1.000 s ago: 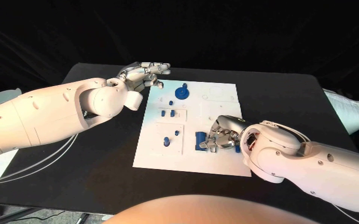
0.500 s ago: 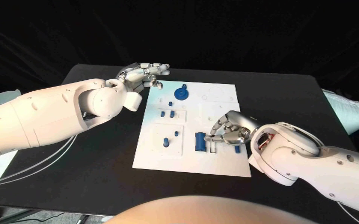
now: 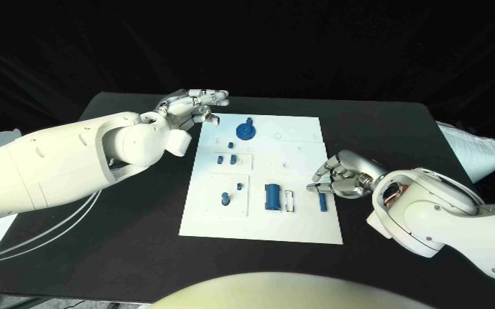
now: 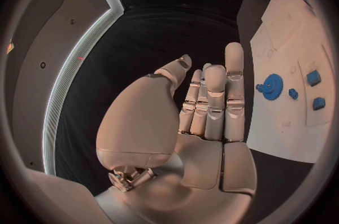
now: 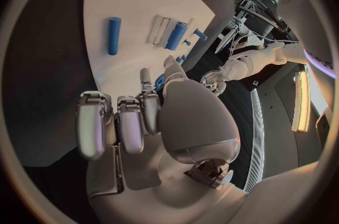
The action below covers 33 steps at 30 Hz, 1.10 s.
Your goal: Assemble the parts on the task board
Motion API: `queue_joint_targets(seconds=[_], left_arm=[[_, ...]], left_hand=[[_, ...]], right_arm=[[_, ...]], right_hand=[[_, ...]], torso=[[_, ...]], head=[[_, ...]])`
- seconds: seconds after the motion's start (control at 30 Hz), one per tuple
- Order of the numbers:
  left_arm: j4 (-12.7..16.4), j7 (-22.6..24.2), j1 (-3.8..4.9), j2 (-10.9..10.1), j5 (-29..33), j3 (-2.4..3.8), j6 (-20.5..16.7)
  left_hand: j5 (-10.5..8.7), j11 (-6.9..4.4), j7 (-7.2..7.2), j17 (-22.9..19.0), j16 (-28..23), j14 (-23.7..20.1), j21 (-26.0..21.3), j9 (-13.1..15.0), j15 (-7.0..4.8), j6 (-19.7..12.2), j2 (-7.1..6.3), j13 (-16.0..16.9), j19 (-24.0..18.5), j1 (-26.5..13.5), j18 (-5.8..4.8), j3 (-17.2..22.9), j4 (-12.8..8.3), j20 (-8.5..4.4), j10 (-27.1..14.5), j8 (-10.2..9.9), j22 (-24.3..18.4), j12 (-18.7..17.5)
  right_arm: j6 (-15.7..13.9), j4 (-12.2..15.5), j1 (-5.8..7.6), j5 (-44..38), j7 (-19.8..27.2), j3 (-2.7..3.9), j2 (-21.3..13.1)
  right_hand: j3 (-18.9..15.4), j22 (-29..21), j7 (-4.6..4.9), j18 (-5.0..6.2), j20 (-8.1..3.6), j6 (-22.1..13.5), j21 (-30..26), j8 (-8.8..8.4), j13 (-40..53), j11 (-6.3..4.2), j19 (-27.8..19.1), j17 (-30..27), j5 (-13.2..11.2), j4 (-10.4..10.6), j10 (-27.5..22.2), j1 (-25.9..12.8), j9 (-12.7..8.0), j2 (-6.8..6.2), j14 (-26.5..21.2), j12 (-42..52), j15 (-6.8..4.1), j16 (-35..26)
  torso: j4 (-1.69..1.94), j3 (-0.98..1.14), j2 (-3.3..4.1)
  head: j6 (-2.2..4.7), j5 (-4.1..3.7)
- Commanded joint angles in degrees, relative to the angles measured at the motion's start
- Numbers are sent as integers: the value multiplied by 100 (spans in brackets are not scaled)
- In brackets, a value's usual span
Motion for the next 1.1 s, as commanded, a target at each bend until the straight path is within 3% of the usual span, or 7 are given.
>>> queue_joint_targets(seconds=[0.03,0.13,0.4,0.47,0.77,1.1], left_arm=[[13,34,3,3,-14,2,87],[15,35,3,5,-14,0,87],[19,35,2,5,-14,-8,88],[19,41,1,5,-14,-8,98],[18,45,1,-2,-14,-10,112],[12,42,0,-2,-14,-10,122]], left_hand=[[-5,15,-11,-6,23,4,-29,-1,27,-45,38,2,26,-16,106,-33,10,11,-37,27,-6,18],[-5,15,-11,-6,23,4,-29,-1,27,-45,38,2,26,-16,106,-33,10,11,-37,27,-6,18],[-5,15,-11,-6,23,4,-29,-1,27,-45,38,2,26,-16,106,-33,10,11,-37,27,-6,18],[-5,15,-11,-6,23,4,-29,-1,27,-45,38,2,26,-16,106,-33,10,11,-37,27,-6,18],[-4,14,-13,-18,22,-1,-32,-1,27,-47,39,2,27,-10,106,-38,9,12,-42,34,-9,30],[-4,14,-13,-18,22,-1,-32,-1,27,-47,39,2,27,-10,106,-38,9,12,-42,34,-9,30]], right_arm=[[194,1,-60,-652,-452,-7,-44],[188,-6,-105,-794,-544,-11,-66],[221,-45,-194,-1260,-656,-25,-65],[266,-56,-218,-1339,-671,-28,-55],[494,-120,-305,-1496,-708,-31,0],[637,-185,-353,-1636,-719,-31,101]], right_hand=[[-33,453,-36,-57,53,123,-17,13,35,11,177,1309,25,23,144,-30,-10,-49,560,-9,36,-27],[-48,439,-75,-53,37,238,-28,44,0,-21,171,1287,74,78,132,-85,-19,-58,555,-70,12,-43],[-47,423,-122,-49,7,364,-41,70,-18,-62,165,1263,42,134,134,-115,-30,-58,550,-105,-23,-62],[-51,414,-133,-47,-4,398,-49,70,-40,-73,162,1250,-6,165,128,-137,-37,-55,547,-142,-33,-72],[-87,372,-194,-38,-44,575,-85,101,-120,-122,147,1220,-172,298,108,-227,-23,-70,540,-283,-76,-96],[-85,369,-232,-37,-65,656,-89,127,-111,-154,148,1222,-213,300,120,-185,5,-85,541,-272,-101,-96]], torso=[[0,3,3],[-10,12,5],[13,-2,6],[15,3,6],[18,1,5],[16,4,5]], head=[[44,-63],[59,-101],[31,-162],[21,-172],[-11,-168],[-21,-151]])
